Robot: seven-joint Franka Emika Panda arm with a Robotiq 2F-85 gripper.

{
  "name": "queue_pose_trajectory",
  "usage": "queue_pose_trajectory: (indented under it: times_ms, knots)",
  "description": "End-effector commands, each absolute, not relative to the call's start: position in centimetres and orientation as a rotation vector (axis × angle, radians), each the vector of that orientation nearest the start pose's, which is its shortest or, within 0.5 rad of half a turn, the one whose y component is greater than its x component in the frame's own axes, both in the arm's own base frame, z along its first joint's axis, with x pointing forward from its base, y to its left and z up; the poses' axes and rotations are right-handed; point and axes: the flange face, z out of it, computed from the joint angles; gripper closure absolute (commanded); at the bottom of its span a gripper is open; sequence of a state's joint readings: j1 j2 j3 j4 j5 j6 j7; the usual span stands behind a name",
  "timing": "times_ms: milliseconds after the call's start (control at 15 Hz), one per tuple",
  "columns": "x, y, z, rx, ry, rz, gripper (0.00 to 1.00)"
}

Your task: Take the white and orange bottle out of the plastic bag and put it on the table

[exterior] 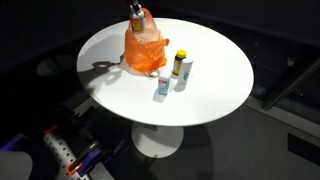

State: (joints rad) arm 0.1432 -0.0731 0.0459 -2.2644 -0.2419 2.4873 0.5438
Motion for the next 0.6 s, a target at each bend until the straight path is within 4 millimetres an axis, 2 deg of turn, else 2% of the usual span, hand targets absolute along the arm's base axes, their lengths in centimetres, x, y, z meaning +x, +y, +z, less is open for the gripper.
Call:
queue_pose_trajectory:
  times_ms: [0, 267, 533]
  knots:
    - [49.2, 10.0, 45.2, -3.136, 0.224, -0.549, 0.81]
    - [47.0, 11.5, 45.5, -3.08, 0.085, -0.549, 0.81]
    - [45.4, 13.9, 42.9, -3.041, -0.073, -0.449, 0.81]
